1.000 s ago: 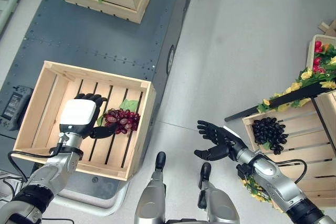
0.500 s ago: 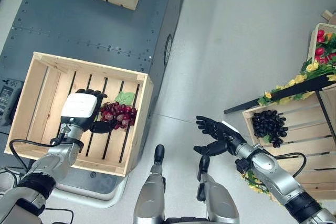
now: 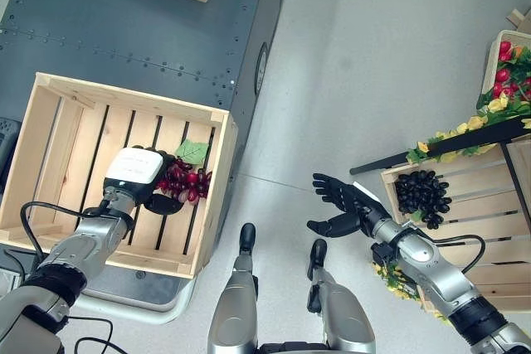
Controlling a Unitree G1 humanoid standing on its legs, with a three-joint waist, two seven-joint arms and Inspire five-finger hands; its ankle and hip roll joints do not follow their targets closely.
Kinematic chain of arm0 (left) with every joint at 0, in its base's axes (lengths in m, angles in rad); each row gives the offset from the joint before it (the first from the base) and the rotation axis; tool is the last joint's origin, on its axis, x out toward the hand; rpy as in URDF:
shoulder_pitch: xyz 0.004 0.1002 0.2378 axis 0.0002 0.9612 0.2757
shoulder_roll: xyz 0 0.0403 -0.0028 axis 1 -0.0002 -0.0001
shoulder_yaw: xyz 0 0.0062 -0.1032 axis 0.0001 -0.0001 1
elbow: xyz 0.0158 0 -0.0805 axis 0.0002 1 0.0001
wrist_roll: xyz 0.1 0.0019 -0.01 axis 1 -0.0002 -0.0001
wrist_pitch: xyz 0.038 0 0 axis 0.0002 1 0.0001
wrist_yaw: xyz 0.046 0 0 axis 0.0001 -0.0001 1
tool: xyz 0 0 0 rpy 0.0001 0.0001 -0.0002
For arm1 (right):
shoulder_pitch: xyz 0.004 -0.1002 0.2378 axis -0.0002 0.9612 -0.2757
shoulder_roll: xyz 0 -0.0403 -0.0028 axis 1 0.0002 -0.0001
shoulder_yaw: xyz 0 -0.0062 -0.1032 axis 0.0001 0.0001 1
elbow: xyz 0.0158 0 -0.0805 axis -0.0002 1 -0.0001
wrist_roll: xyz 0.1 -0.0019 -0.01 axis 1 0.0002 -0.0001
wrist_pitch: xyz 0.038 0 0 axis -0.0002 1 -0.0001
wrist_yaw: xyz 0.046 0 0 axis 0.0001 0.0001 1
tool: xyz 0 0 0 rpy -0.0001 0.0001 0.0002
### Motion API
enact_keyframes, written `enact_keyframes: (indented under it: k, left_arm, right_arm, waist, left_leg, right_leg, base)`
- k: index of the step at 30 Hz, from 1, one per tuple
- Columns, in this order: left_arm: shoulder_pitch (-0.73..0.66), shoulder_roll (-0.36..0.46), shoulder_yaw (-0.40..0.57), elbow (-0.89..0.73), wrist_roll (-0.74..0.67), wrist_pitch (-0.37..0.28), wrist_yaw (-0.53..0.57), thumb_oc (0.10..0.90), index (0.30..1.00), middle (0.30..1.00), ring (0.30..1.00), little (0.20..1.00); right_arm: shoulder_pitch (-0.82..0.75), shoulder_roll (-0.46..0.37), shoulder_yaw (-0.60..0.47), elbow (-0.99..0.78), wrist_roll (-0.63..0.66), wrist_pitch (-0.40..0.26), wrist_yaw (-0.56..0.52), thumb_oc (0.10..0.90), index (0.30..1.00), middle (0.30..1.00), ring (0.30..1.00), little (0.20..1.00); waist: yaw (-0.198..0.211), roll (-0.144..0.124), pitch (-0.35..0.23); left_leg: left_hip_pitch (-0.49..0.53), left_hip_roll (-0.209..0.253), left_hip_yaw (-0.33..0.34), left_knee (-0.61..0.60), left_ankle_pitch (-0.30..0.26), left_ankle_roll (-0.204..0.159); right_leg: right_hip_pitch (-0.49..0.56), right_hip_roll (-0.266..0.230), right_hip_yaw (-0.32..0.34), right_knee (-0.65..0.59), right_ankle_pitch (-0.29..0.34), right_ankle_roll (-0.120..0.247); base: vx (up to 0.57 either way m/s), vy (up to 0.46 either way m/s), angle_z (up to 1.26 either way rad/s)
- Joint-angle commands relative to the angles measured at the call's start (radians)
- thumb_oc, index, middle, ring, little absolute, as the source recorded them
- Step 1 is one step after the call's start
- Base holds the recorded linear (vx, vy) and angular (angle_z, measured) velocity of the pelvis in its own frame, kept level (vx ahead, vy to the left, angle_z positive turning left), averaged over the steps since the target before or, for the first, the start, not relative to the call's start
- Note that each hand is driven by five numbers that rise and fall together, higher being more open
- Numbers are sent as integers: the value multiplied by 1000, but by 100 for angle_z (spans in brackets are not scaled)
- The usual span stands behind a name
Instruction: Pick up the fruits from the basket on one side to the basket on the other side
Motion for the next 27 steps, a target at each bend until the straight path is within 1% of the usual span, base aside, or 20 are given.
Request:
enact_keyframes:
  k: [1, 2, 5, 6, 7, 8, 9, 15, 22, 27]
  left_arm:
    - [-75, -27, 10, 81, 49, 82, 76, 800, 900, 900, 900, 900]
    - [-84, -55, 3, 121, 54, 100, 83, 800, 900, 900, 900, 900]
    - [-102, -87, -15, 178, 52, 126, 91, 800, 900, 900, 900, 900]
    - [-108, -102, -19, 195, 55, 135, 96, 704, 756, 756, 756, 756]
    - [-110, -107, -20, 202, 54, 135, 100, 623, 634, 634, 634, 634]
    - [-113, -114, -22, 207, 56, 144, 97, 482, 422, 422, 422, 422]
    - [-114, -118, -22, 209, 55, 148, 96, 400, 300, 300, 300, 300]
    - [-109, -157, -19, 236, 66, 160, 105, 400, 300, 300, 300, 300]
    - [-93, -166, 5, 242, 62, 161, 133, 400, 300, 300, 300, 300]
    - [-47, -146, 45, 204, 118, 150, 145, 400, 300, 300, 300, 300]
  right_arm:
    - [7, -13, -10, -64, -17, -63, -17, 800, 900, 900, 900, 900]
    - [-1, -6, 0, -60, -16, -64, -25, 800, 900, 900, 900, 900]
    - [-12, 8, 7, -61, -17, -58, -37, 800, 900, 900, 900, 900]
    - [-18, 15, 10, -62, -16, -53, -42, 800, 900, 900, 900, 900]
    - [-20, 17, 12, -63, -15, -52, -44, 800, 900, 900, 900, 900]
    - [-21, 21, 11, -65, -16, -49, -47, 800, 900, 900, 900, 900]
    - [-20, 23, 9, -66, -18, -48, -49, 800, 900, 900, 900, 900]
    - [-17, 33, 5, -70, -29, -45, -51, 800, 900, 900, 900, 900]
    - [0, 30, -11, -82, -35, -49, -47, 800, 900, 900, 900, 900]
    - [30, 30, -27, -96, -37, -47, -42, 800, 900, 900, 900, 900]
  waist:
    - [-6, -12, -52]
    - [-7, -14, -53]
    - [-11, -19, -55]
    - [-12, -21, -56]
    - [-12, -22, -55]
    - [-13, -23, -55]
    - [-13, -23, -55]
    - [-17, -22, -57]
    - [-17, -15, -71]
    - [-11, 2, -99]
  left_leg:
    - [11, -73, 72, 23, -61, 18]
    - [17, -71, 72, 12, -58, 17]
    - [25, -68, 75, -3, -54, 15]
    - [27, -68, 75, -10, -53, 14]
    - [28, -68, 76, -12, -52, 14]
    - [28, -68, 76, -13, -52, 14]
    - [28, -68, 75, -13, -52, 14]
    - [34, -67, 76, -21, -50, 13]
    - [46, -70, 75, -32, -49, 12]
    - [71, -73, 70, -53, -45, 10]
  right_leg:
    - [-118, 68, 27, 150, -12, -17]
    - [-114, 69, 27, 145, -10, -16]
    - [-108, 72, 27, 136, -9, -15]
    - [-106, 73, 26, 131, -8, -14]
    - [-106, 73, 25, 131, -8, -14]
    - [-106, 74, 25, 130, -8, -14]
    - [-106, 73, 25, 130, -8, -14]
    - [-102, 71, 22, 126, -6, -12]
    - [-88, 68, 19, 113, -4, -11]
    - [-63, 62, 14, 94, 1, -7]
  base:
    - [0, 0, 0]
    - [0, 0, 0]
    - [0, 0, 0]
    - [0, 0, 0]
    - [0, 0, 0]
    - [0, 0, 0]
    - [0, 0, 0]
    - [0, 0, 0]
    - [0, 0, 0]
    - [35, -25, 2]
